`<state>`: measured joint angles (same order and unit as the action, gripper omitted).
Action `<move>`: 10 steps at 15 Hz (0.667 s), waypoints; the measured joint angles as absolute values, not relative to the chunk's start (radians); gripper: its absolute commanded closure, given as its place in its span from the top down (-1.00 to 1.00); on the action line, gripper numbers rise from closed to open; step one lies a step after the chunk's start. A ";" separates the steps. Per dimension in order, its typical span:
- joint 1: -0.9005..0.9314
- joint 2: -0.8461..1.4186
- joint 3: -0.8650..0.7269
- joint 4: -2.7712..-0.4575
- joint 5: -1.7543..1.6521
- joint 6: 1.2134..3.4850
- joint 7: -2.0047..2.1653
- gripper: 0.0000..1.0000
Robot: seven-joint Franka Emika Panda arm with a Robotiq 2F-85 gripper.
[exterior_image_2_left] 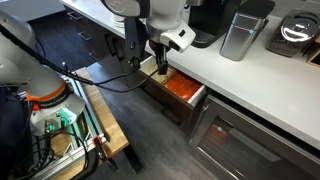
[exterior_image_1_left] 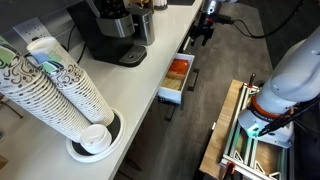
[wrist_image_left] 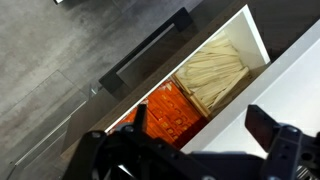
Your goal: Close the open drawer
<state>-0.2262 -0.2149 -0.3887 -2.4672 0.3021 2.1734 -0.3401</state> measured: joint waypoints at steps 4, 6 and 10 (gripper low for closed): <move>-0.227 -0.211 -0.395 -2.466 0.342 2.197 -0.360 1.00; -0.231 -0.194 -0.420 -2.465 0.422 2.208 -0.412 1.00; -0.265 -0.120 -0.491 -2.463 0.611 2.207 -0.566 1.00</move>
